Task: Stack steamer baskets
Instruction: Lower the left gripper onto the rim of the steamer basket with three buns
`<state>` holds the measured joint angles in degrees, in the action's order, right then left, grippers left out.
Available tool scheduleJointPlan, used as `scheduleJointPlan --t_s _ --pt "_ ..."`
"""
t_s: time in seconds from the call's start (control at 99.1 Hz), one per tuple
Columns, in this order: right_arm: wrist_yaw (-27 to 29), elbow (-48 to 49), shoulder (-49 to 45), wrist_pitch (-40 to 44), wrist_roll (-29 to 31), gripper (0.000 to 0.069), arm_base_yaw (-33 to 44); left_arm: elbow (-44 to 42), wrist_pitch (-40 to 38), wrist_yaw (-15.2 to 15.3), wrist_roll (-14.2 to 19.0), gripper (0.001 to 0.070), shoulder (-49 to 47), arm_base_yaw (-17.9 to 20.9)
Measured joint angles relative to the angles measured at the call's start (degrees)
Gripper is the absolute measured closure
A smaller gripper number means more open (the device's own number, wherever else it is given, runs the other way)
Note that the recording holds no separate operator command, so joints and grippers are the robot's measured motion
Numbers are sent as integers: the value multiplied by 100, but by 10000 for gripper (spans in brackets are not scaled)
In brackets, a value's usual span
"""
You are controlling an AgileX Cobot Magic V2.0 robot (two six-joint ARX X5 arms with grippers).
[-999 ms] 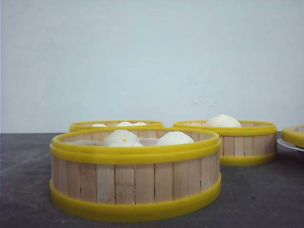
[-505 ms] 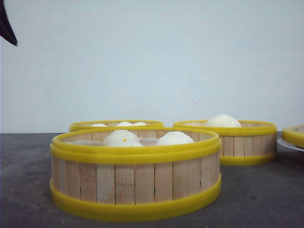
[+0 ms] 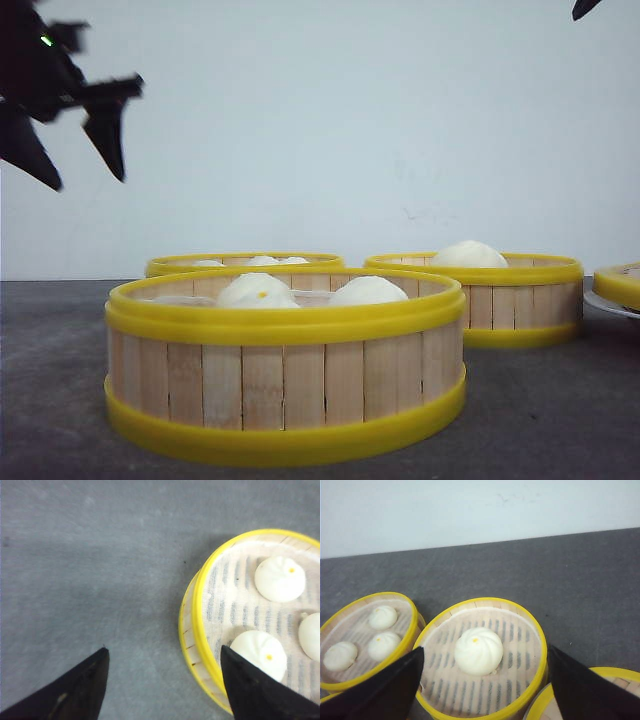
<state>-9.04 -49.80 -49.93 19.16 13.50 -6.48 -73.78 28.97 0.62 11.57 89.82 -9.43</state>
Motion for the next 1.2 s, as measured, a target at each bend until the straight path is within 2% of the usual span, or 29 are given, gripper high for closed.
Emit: scheduleJointPlan --t_s 0.202,0.383,0.505,0.636,0.767,0.928,1.201 --pt "2 0 -11 -9 0 205 -61 -745 166 -83 -2 282 896 -175" --pt "2 0 -11 -9 0 205 -66 -1082 190 -94 -2 282 1427 -341" --pt "4 0 -11 -9 0 205 -66 -1093 208 -9 -7 282 1685 -402" --pt "7 0 -11 -9 0 205 -94 -1097 208 249 -46 287 1956 -433" --pt "11 0 -11 -9 2 206 -168 -1097 149 358 -63 342 2068 -431" --pt "11 0 -11 -9 9 206 -240 -1104 107 356 -63 368 2151 -437" --pt "11 0 -11 -9 22 206 -254 -1115 83 354 -37 464 2350 -474"
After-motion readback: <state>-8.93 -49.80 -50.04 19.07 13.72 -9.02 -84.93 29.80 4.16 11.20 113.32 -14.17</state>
